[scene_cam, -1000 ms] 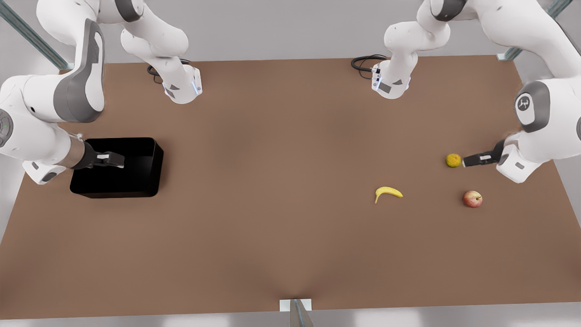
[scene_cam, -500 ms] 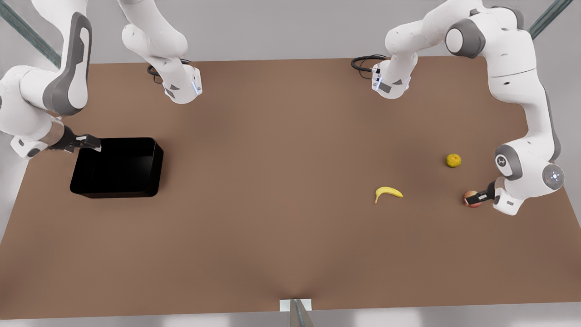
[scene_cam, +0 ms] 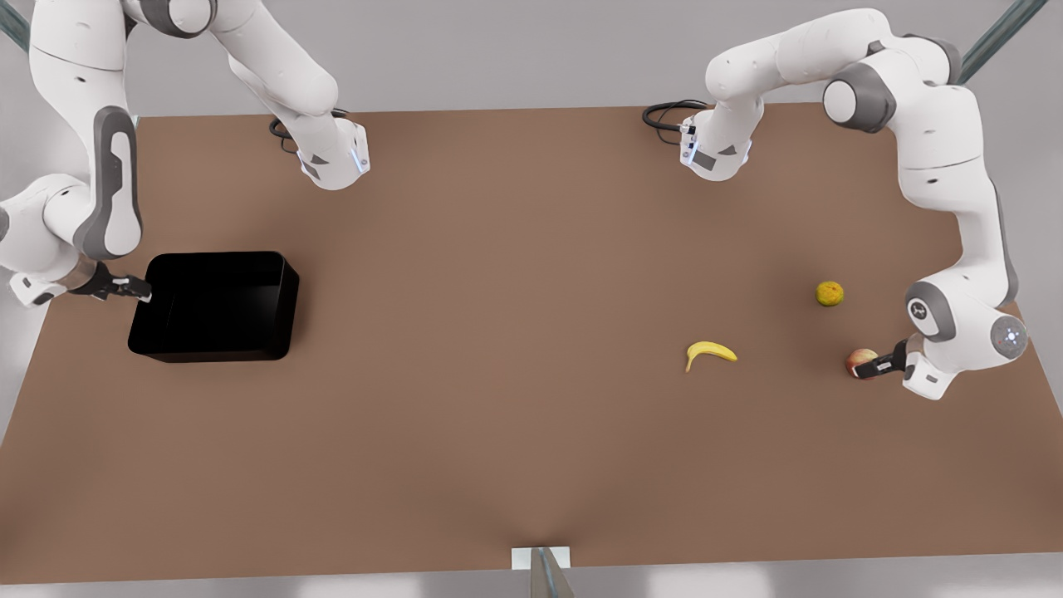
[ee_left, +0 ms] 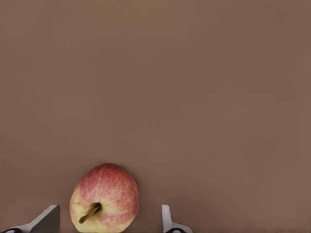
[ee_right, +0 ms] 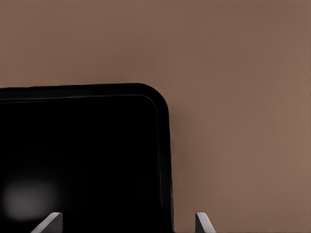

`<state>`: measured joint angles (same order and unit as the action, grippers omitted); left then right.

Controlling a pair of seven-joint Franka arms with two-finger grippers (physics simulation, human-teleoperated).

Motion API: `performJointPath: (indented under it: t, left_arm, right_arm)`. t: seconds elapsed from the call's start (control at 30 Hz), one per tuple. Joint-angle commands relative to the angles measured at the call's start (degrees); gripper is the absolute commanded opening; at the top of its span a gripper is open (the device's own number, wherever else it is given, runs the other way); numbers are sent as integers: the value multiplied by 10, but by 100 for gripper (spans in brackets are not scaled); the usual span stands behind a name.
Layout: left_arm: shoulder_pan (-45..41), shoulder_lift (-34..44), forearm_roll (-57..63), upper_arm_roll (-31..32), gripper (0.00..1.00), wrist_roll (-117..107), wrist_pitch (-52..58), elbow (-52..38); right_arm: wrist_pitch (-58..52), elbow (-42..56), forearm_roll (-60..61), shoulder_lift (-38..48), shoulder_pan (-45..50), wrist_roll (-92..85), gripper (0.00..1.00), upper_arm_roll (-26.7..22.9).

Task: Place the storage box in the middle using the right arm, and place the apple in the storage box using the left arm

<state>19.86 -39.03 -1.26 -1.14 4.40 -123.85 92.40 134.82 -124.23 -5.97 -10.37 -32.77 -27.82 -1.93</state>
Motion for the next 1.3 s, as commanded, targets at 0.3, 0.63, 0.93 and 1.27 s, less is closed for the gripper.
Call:
performJointPath:
  t: [0.3,0.63,0.93,1.27]
  left_arm:
    - [3,-17,0,0,100,0,-4,-3]
    - [4,-36,0,-1,100,1,-6,-4]
    - [8,-52,0,-1,100,1,-17,-7]
    - [8,-52,1,-1,96,3,-18,-7]
  right_arm:
    - [106,-22,-28,-78,-66,-21,100,28]
    - [139,-22,-48,-114,-128,-14,21,89]
    - [153,-21,-58,-133,-134,-14,21,90]
    - [62,-15,-61,-78,-142,-11,21,121]
